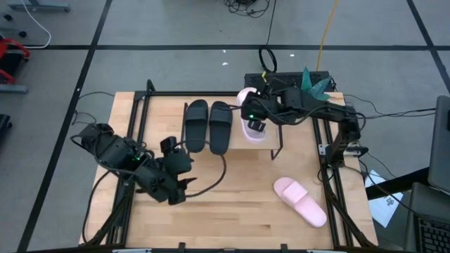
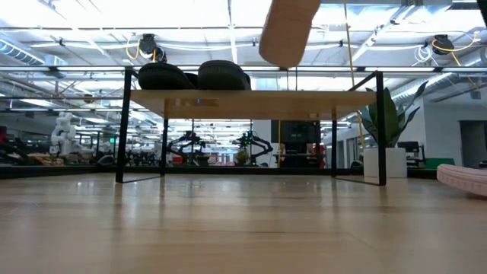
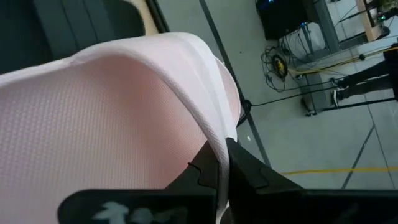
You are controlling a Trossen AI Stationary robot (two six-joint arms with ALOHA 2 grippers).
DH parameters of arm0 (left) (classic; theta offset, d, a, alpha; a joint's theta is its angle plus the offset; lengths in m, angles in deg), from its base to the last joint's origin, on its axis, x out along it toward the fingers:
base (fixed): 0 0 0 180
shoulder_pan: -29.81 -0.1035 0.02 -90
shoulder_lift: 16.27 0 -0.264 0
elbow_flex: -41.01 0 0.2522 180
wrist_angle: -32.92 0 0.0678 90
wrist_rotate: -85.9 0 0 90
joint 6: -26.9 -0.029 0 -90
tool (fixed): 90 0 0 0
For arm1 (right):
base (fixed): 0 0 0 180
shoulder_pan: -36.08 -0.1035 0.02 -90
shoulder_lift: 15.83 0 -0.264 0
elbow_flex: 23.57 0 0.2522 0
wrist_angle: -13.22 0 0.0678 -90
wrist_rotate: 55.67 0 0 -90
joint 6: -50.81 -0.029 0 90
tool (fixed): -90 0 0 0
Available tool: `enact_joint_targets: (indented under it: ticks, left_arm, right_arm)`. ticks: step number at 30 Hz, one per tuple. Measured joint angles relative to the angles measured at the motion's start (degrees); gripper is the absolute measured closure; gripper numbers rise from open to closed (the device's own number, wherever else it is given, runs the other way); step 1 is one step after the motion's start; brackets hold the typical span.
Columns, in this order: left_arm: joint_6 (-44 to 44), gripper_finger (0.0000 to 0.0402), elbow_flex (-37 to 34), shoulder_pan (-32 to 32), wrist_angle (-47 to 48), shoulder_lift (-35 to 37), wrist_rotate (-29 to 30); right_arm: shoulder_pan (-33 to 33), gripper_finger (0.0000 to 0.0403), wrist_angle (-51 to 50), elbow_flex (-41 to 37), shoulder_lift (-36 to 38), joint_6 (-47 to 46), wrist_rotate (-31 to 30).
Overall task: Pick and place slides into the shelf
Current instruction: Put the left pink slide next to the black slide on the shelf
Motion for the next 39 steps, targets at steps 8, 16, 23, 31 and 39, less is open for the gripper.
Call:
enact_joint_targets:
  ticks: [8, 16, 23, 31, 39]
  left_arm:
    - [-0.7, 0.0149, 0.0, -2.8, 0.0, 0.0, 0.0]
    - [1.0, 0.0149, 0.0, -3.3, 0.0, 0.0, -0.1]
    - [1.1, 0.0149, 0.0, -2.9, 0.0, 0.0, -0.1]
    - [1.2, 0.0149, 0.0, -2.6, 0.0, 0.0, -0.4]
    - [0.6, 0.0149, 0.0, -2.1, 0.0, 0.0, -0.2]
  right_arm:
    - [0.6, 0.0403, -1.6, 3.8, -4.6, 2.7, 2.2]
    - [2.3, 0.0403, -1.5, 3.7, -7.6, 3.7, 2.8]
    - [3.3, 0.0403, -1.6, 1.3, -8.1, 2.4, 1.7]
    - [2.9, 0.0403, -1.5, -4.6, -8.1, -0.3, 1.0]
    - [1.2, 0.0403, -1.5, -7.2, -8.1, -2.4, 1.0]
